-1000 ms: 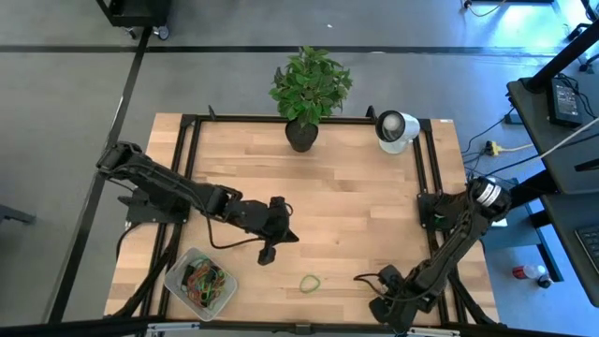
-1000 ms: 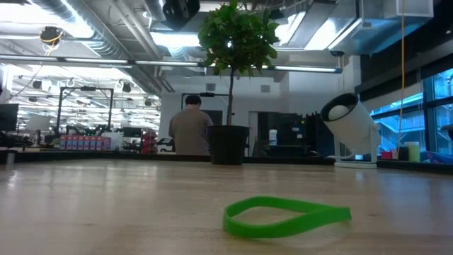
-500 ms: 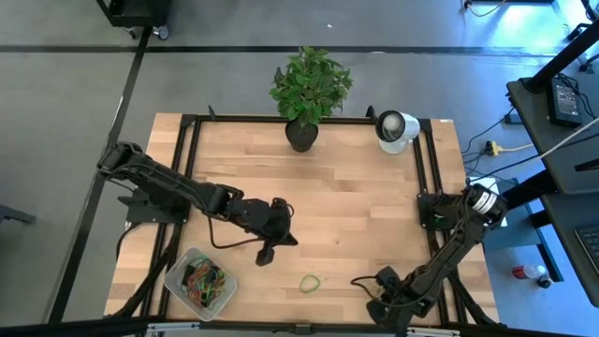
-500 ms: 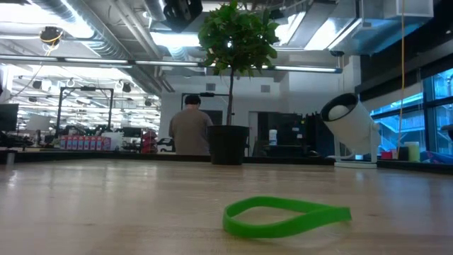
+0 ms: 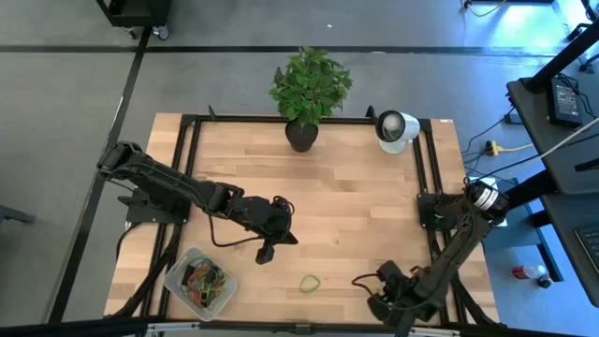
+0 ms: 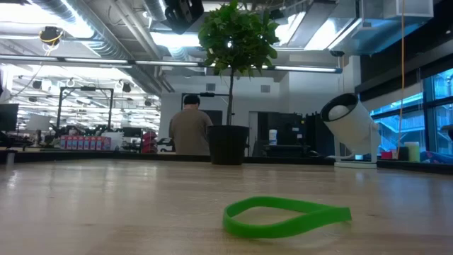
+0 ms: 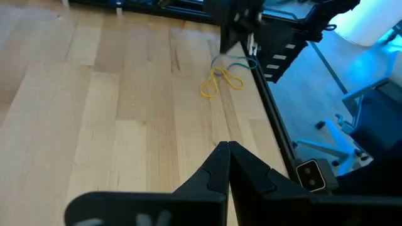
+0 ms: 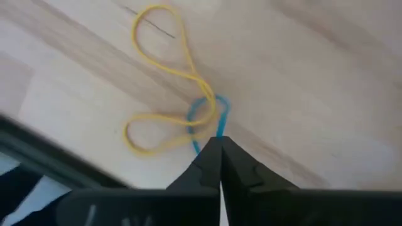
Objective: Pick and place rubber bands into bin
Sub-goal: Put the blue rubber band into the gray bin
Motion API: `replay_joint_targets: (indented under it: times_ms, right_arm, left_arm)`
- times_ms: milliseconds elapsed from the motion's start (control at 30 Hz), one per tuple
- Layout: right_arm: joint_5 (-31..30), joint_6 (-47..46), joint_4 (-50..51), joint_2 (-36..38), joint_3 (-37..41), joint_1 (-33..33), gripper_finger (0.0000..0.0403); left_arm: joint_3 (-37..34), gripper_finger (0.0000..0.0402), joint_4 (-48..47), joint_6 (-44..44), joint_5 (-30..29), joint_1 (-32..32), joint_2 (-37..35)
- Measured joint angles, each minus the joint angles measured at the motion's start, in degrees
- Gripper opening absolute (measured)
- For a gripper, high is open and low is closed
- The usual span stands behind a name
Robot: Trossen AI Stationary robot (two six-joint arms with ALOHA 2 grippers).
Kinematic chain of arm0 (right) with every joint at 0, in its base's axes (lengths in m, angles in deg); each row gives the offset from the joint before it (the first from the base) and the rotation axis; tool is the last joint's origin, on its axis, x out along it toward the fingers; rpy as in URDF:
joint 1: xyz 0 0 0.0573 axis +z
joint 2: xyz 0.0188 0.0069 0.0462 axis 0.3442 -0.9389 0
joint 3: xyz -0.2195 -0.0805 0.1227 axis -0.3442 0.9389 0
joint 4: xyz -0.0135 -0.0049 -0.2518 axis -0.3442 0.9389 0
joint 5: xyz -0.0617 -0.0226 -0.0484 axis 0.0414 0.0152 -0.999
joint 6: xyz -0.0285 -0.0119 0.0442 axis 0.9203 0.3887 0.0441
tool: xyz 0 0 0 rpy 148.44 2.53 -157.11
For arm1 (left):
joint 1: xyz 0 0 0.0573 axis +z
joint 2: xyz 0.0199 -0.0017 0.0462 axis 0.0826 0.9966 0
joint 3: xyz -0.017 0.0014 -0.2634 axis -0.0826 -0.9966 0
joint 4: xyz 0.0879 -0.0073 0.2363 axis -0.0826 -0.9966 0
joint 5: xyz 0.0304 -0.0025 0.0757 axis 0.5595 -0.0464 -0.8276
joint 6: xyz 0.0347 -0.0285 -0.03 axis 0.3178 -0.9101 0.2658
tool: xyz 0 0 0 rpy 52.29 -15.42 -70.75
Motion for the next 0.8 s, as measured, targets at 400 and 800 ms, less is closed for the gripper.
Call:
replay_joint_targets:
  times_ms: [400, 800]
  right_arm:
    - [-17.0, 3.2, 30.1, 1.8, -17.8, 0.0, 0.0001]
    - [-29.4, 22.3, 33.2, 2.2, -27.8, -7.8, 0.0000]
  left_arm:
    - [0.0, 0.0006, 0.4, 1.4, -0.8, 1.3, 0.0]
    - [0.0, 0.0100, 21.1, 1.7, 0.7, 2.2, -0.1]
